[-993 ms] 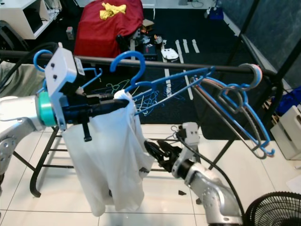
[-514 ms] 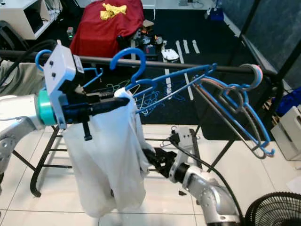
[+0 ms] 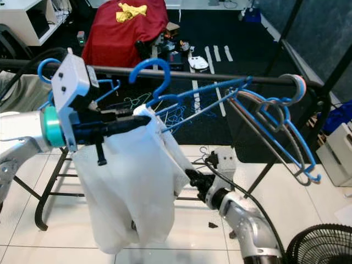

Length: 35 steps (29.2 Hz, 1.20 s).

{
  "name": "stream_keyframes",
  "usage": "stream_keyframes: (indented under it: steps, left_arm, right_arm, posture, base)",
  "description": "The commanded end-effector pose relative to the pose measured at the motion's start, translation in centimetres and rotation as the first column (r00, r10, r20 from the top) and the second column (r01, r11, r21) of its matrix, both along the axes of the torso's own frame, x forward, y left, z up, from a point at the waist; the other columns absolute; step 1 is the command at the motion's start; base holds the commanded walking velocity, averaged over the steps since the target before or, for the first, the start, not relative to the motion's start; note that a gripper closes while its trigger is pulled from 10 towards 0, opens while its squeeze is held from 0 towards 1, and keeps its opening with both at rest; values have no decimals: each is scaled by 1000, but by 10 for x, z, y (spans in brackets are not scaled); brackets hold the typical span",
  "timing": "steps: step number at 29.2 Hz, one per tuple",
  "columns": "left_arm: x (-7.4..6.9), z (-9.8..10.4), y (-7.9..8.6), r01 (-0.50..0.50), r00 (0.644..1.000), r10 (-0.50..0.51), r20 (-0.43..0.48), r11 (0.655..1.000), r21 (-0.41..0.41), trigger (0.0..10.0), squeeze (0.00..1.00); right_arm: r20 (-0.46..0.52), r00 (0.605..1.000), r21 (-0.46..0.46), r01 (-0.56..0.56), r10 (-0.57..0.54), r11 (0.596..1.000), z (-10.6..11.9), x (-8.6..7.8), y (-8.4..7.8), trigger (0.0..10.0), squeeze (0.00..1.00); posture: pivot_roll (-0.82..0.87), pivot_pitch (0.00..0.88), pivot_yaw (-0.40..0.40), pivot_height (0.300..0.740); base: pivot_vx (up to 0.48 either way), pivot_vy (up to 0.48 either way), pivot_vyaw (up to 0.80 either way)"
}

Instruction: Hang hanger

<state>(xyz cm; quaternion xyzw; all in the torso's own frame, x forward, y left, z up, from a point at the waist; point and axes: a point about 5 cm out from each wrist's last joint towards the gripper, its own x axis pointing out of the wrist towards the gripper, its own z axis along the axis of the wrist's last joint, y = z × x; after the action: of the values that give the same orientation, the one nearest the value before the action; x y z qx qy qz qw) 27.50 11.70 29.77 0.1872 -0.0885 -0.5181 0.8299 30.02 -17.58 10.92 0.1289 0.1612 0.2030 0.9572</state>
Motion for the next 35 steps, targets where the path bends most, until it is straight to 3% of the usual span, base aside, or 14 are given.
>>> stream_keyframes:
  steps: [1, 7, 12, 19, 20, 26, 28, 35]
  left_arm:
    - [-5, -13, 6, 44, 999, -43, -11, 995, 94, 10000, 0]
    - [-3, -22, 17, 48, 999, -45, -22, 984, 171, 10000, 0]
    - [9, -27, 31, 13, 1000, -12, -6, 964, 266, 10000, 0]
    - [11, -31, 35, 24, 1000, -26, 0, 948, 316, 10000, 0]
    - [12, -35, 40, 37, 999, -35, -11, 935, 353, 10000, 0]
    - [13, -35, 44, 55, 997, -37, -61, 944, 324, 10000, 0]
    - [9, -35, 45, 99, 994, -76, -78, 935, 340, 10000, 0]
    - [12, -40, 48, 113, 994, -100, -52, 910, 399, 10000, 0]
  right_arm:
    - [11, 997, -75, 71, -71, 995, 0, 2, -15, 0, 0]
    - [21, 994, -127, 112, -110, 986, 0, 3, -25, 0, 0]
    - [77, 984, -168, 174, -163, 970, 10, 3, -39, 0, 0]
    - [97, 980, -174, 189, -174, 966, 14, 3, -42, 0, 0]
    - [110, 977, -178, 199, -182, 964, 18, 4, -45, 0, 0]
    - [119, 976, -182, 203, -183, 962, 19, 6, -46, 0, 0]
    - [124, 975, -173, 204, -184, 963, 20, 7, -45, 0, 0]
    - [136, 975, -184, 197, -174, 963, 21, 9, -44, 0, 0]
  posture:
    - [5, 74, 112, 740]
    - [3, 75, 113, 740]
    - [-2, 77, 118, 740]
    - [-8, 78, 120, 740]
    - [-8, 78, 122, 740]
    - [-7, 75, 121, 740]
    - [-4, 72, 121, 740]
    - [-5, 67, 121, 740]
  base:
    - [0, 0, 0]
    - [0, 0, 0]
    - [0, 0, 0]
    - [0, 0, 0]
    - [0, 0, 0]
    - [0, 0, 0]
    - [0, 0, 0]
    - [0, 0, 0]
